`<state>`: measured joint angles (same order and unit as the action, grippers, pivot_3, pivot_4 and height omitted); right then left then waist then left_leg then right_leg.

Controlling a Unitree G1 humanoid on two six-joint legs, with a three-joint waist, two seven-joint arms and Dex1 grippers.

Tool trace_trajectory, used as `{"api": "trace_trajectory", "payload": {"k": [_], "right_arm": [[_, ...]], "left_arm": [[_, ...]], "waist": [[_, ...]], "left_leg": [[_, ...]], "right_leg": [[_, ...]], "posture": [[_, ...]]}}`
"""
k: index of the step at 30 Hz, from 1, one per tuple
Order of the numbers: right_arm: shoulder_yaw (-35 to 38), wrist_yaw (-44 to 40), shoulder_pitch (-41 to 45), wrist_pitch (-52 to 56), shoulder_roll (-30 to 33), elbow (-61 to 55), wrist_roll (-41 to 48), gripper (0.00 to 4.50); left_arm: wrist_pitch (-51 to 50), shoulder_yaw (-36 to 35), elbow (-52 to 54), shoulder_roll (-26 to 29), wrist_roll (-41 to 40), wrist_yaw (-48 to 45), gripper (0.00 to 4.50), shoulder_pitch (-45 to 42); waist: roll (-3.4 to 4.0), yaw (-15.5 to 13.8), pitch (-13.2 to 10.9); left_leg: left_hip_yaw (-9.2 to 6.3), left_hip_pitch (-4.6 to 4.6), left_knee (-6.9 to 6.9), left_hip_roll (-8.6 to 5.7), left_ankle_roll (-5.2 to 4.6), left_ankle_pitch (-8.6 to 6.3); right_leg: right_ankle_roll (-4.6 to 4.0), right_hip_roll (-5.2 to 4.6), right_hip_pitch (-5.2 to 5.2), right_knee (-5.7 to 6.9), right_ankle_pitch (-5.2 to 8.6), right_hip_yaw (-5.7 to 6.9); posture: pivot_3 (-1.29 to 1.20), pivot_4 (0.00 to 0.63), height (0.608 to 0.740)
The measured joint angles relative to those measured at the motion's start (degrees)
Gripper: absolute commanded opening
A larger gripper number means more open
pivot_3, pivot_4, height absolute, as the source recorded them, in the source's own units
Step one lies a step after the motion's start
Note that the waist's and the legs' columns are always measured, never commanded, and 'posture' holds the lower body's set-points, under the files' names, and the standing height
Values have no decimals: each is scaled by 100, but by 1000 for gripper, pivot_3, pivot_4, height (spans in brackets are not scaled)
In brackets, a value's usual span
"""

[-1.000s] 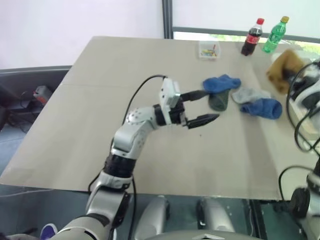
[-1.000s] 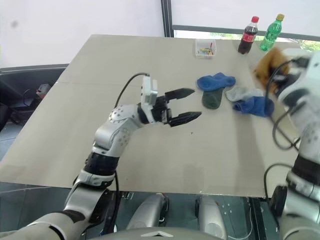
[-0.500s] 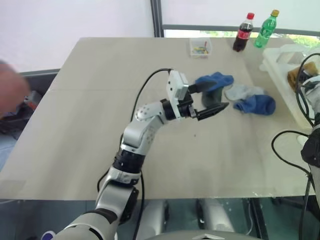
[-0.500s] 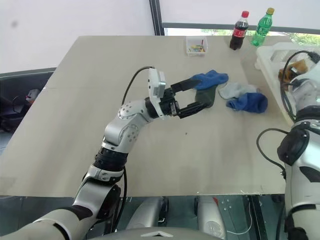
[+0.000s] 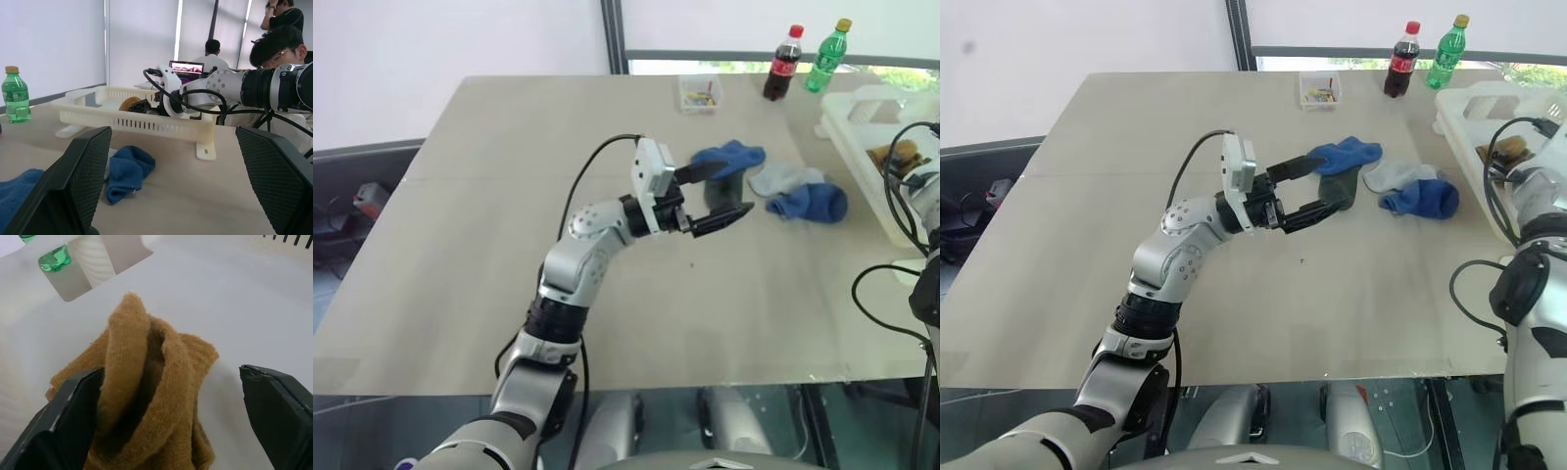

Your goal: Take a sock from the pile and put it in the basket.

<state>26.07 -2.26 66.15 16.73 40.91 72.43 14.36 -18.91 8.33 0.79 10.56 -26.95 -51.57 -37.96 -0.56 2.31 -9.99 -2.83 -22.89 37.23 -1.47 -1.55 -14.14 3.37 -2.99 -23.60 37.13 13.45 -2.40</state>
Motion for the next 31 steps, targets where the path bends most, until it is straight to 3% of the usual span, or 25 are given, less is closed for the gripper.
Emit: {"api": "trace_trajectory", "payload": {"k": [4,10,16,19,25,31], "right_arm": [[-98,-87,-225,177,-7,-1027,16,4448],[-354,-375,-3011,1267,-557,-6164,499,4448],[-1103,-1318,-5362,1824,-548,-9497,1019,4448],[-1400,-1783,-6309,1834,-487,-10116,1075,4448],[-1293,-2291,-7657,1762,-380,-10665,1080,4448],[-751,-2583,-8192,1665,-282,-10984,1090,4448]], "left_arm": [[-66,0,-29,7,-8,22,4338,1],[336,-311,-188,229,502,654,4338,414],[420,-708,-134,1053,534,546,4338,1040],[242,-1032,-34,1568,495,498,4338,1352],[-173,-1606,537,2424,156,171,4338,2308],[-446,-2194,1014,2851,-154,102,4338,3216]], "waist": [[1,-12,0],[7,-55,4],[4,-51,4],[4,-54,3],[3,-55,4],[0,-100,4]], "left_leg": [[-5,-1,2,0,0,0],[-24,-11,5,7,0,-1],[-27,13,21,7,-5,-3],[-32,18,42,5,-5,-3],[-30,14,49,11,-4,-3],[-31,20,50,15,-4,-4]], "right_leg": [[0,0,0,1,0,2],[1,-1,-15,14,0,7],[0,3,-10,57,1,7],[1,5,4,59,2,10],[0,3,3,57,3,9],[0,-1,6,58,4,12]], "posture": [[0,150,740],[0,150,740],[0,150,740],[0,150,740],[0,150,740],[0,150,740]]}}
